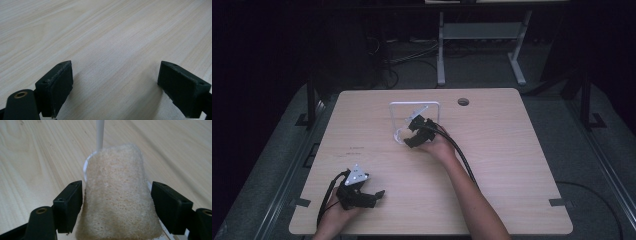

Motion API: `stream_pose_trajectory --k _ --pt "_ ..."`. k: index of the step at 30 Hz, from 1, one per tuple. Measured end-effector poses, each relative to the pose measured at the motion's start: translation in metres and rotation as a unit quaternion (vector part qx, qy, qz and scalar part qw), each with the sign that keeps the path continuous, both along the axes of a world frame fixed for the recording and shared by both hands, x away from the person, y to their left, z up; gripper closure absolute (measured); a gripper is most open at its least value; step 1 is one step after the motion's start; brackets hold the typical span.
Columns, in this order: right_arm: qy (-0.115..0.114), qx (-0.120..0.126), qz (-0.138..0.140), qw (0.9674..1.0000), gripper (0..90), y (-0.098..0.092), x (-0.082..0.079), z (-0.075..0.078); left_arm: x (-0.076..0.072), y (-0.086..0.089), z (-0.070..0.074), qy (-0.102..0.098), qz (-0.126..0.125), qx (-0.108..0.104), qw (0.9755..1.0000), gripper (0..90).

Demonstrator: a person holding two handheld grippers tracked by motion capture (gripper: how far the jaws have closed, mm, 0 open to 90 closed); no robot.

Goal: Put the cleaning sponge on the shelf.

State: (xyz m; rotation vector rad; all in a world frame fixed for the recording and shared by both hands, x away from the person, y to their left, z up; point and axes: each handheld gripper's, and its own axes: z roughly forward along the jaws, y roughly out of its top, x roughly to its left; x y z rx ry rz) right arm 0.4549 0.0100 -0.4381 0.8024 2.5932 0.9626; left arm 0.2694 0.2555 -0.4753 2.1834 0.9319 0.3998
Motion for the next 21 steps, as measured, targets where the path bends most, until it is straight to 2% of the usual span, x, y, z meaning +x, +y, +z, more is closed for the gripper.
stream_pose_trajectory --k 5,12,21 --pt "-0.015 0.006 0.005 0.9999 26.2 -0.006 -0.007 0.012 0.000 0.000 0.000 0.001 -0.001 0.002 1.0000 12.2" --pt "-0.012 0.023 0.008 0.9996 28.0 -0.019 -0.022 0.027 0.000 0.000 0.000 0.001 0.000 0.000 1.0000 12.2" --pt "-0.006 0.046 0.015 0.9988 42.9 -0.034 -0.039 0.034 0.000 0.000 0.000 0.000 0.000 0.001 1.0000 12.2"
